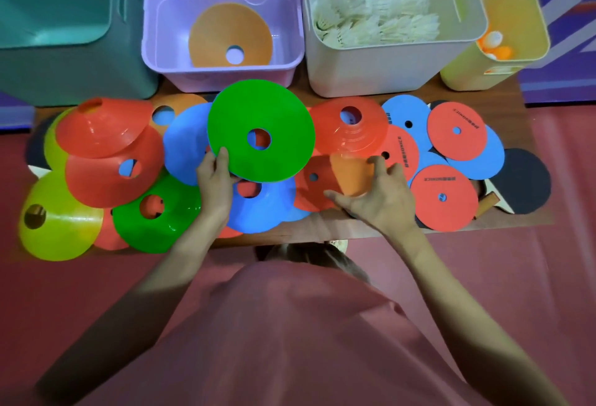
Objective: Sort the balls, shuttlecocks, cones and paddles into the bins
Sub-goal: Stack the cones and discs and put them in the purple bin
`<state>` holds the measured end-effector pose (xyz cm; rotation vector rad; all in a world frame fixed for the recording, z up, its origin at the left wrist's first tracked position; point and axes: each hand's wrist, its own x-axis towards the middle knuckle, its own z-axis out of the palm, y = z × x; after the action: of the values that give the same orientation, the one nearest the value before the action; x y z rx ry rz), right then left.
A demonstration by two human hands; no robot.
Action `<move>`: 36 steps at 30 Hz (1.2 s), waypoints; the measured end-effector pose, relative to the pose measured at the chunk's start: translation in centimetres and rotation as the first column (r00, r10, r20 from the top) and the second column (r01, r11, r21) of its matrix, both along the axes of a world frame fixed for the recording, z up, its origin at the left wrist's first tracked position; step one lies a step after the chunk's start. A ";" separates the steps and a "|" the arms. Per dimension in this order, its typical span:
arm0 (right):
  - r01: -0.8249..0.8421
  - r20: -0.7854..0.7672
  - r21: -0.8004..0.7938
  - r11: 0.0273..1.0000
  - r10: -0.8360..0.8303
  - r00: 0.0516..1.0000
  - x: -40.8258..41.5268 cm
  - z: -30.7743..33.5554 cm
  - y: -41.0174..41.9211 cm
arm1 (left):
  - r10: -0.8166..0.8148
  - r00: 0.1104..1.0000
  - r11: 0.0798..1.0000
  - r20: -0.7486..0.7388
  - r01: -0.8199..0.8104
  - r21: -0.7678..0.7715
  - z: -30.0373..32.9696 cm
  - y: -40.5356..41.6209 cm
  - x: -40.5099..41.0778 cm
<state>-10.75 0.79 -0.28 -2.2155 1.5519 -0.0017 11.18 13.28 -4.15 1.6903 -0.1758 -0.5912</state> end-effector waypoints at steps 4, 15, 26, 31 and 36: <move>0.098 0.338 0.044 0.994 -0.107 0.935 0.8 2.0 -1.7 | -0.051 0.998 0.998 0.038 0.050 0.036 -0.1 0.2 0.5; 0.024 0.574 0.035 0.999 -0.040 0.818 2.4 2.7 -2.9 | -0.091 0.995 0.989 0.036 0.086 0.118 0.3 0.7 0.0; -0.014 0.657 0.084 0.996 -0.045 0.753 2.1 2.7 -4.5 | -0.148 0.989 0.981 0.032 0.143 0.128 1.0 -0.5 -1.4; -0.003 0.545 0.118 0.993 -0.063 0.836 1.7 0.5 -5.7 | -0.204 0.974 0.979 -0.096 0.205 0.010 2.7 -2.0 -3.9; -0.161 0.581 0.153 0.975 0.043 0.813 0.9 -0.2 -6.4 | -0.277 0.954 0.961 -0.113 0.276 -0.023 3.0 -2.8 -5.6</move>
<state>-9.83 -5.63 -0.47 -1.8920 1.0432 -0.4323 5.62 10.46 -1.19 1.6311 -0.3350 -0.8944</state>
